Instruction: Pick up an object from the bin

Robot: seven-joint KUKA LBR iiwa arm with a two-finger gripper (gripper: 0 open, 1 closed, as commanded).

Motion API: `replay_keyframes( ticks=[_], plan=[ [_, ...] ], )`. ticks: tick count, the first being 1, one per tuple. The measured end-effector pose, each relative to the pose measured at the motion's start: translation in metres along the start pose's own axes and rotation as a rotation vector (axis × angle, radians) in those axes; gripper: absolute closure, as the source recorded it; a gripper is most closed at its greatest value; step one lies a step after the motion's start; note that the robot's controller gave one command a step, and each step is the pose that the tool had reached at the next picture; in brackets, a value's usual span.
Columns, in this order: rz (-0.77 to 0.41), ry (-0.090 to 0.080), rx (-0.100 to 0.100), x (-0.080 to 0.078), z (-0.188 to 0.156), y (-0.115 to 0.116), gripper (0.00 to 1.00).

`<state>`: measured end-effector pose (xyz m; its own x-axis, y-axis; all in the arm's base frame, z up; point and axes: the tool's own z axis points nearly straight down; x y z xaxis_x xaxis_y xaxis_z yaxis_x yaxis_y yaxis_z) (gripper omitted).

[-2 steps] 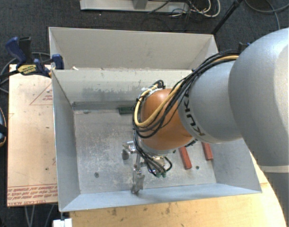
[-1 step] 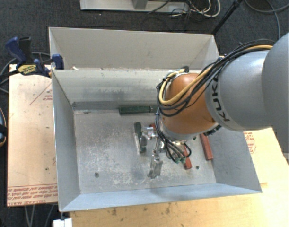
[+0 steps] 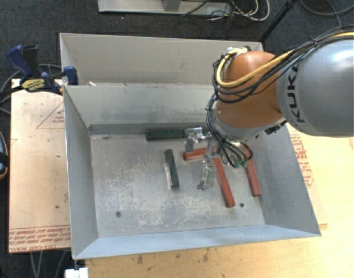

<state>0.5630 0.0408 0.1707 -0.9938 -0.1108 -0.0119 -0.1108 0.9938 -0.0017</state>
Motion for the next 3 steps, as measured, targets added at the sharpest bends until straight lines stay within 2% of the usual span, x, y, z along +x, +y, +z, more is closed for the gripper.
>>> replay_keyframes(
  ticks=[1,2,3],
  plan=[
    [0.062,0.0,0.0,-0.061,-0.027,-0.052,0.0],
    [0.082,0.017,-0.004,-0.045,0.106,-0.033,0.0],
    [0.085,0.01,-0.003,-0.047,0.101,-0.034,1.0]
  ],
)
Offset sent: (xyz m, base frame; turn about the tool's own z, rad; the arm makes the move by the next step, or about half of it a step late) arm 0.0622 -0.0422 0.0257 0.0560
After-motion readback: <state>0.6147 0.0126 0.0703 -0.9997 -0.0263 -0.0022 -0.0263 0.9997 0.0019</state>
